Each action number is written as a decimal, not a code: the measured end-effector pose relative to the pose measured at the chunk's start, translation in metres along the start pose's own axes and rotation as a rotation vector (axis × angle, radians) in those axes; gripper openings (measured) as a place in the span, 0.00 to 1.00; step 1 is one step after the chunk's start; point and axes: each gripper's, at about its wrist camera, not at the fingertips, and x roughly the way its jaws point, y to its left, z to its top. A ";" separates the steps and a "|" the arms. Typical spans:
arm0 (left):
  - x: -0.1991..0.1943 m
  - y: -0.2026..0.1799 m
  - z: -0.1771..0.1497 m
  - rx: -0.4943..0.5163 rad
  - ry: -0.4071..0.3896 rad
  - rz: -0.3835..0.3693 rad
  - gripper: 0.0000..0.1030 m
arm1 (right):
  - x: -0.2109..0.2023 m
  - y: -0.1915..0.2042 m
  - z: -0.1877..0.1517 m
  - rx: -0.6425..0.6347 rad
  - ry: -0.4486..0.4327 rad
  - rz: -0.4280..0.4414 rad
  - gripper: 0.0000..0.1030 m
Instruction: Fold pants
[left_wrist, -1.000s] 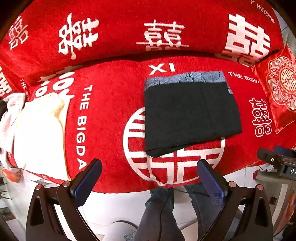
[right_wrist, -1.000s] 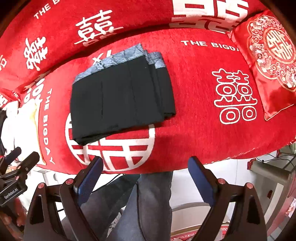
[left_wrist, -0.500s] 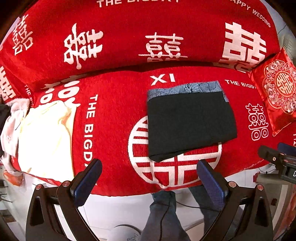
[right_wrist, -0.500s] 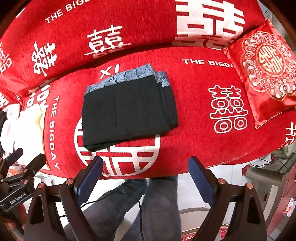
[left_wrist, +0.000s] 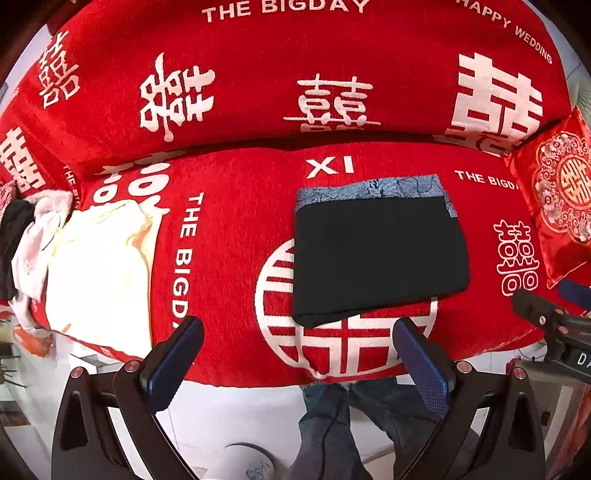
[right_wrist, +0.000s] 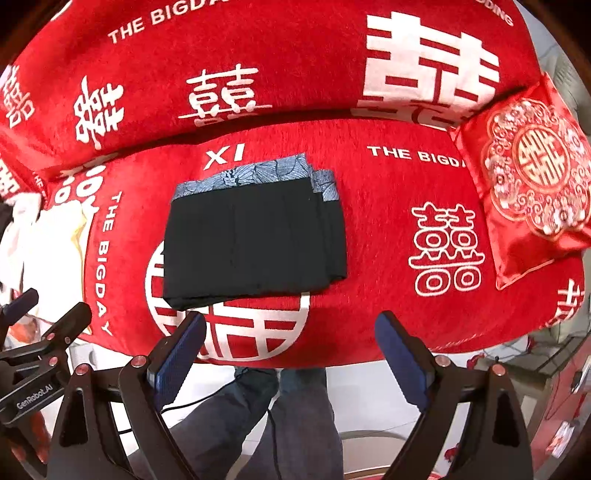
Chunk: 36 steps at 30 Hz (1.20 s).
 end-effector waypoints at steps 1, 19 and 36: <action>0.000 -0.001 0.000 -0.002 0.000 0.005 1.00 | 0.000 0.000 0.002 -0.003 0.000 0.004 0.91; -0.004 -0.015 0.008 -0.014 0.005 0.020 1.00 | 0.003 -0.006 0.012 -0.035 0.004 0.021 0.91; -0.006 -0.018 0.016 0.010 -0.007 0.017 1.00 | -0.003 -0.005 0.018 -0.046 -0.019 -0.010 0.91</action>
